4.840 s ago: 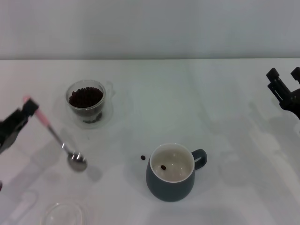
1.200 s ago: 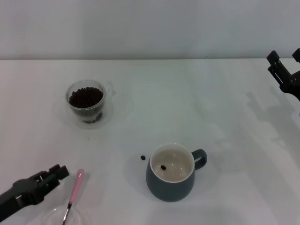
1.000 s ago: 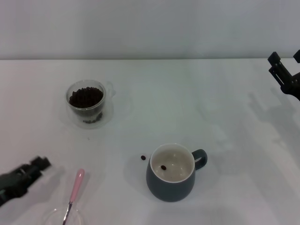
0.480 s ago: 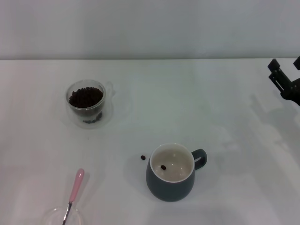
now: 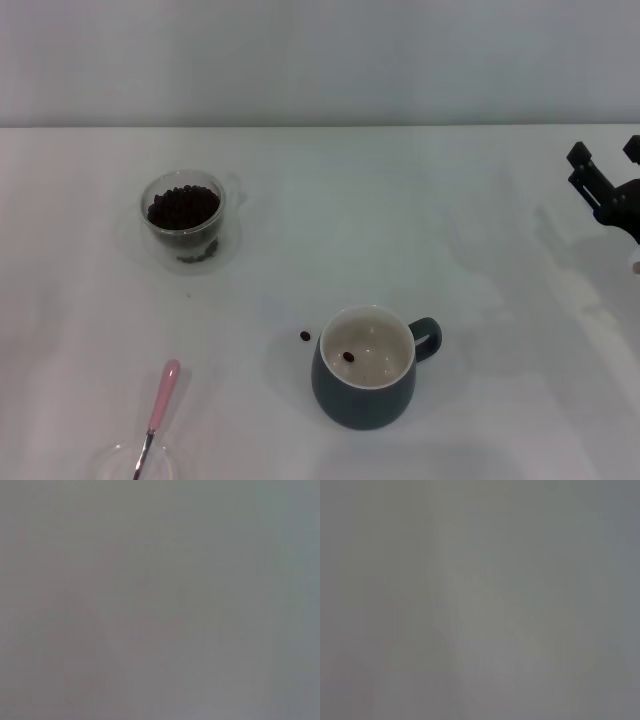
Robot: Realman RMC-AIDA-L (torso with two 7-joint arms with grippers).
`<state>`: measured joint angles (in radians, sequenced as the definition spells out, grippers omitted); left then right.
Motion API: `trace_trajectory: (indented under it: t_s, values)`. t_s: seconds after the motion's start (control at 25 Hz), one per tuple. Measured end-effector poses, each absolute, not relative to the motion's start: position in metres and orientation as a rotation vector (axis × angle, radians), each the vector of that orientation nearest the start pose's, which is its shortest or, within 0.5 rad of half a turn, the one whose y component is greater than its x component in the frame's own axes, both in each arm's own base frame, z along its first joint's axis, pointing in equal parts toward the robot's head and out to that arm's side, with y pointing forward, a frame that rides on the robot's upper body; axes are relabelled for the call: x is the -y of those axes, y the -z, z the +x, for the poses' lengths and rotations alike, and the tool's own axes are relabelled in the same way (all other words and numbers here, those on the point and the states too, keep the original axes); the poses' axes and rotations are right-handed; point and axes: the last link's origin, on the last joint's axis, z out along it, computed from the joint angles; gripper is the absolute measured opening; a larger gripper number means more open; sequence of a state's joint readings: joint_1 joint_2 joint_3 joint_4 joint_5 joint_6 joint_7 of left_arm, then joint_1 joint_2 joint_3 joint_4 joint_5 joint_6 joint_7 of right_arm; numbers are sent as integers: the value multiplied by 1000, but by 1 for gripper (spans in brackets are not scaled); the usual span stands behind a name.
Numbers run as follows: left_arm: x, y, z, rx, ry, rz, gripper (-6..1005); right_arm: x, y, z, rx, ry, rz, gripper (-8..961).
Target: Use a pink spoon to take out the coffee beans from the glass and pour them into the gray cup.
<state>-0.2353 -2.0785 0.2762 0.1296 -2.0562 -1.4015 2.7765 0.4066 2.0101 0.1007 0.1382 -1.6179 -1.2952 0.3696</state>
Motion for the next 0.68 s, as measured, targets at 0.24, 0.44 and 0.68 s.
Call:
trace_trajectory:
  t_s: [0.24, 0.44, 0.68]
  values:
    - [-259, -49, -392, 534, 680, -1363, 846, -305, 5, 354, -631, -720, -1636, 814]
    - [-266, -51, -391, 600, 736, -1228, 838, -303, 2, 357, -644, -720, -1592, 814]
    - [-290, -50, -380, 592, 752, -1255, 831, -302, 1, 357, -658, -732, -1554, 814]
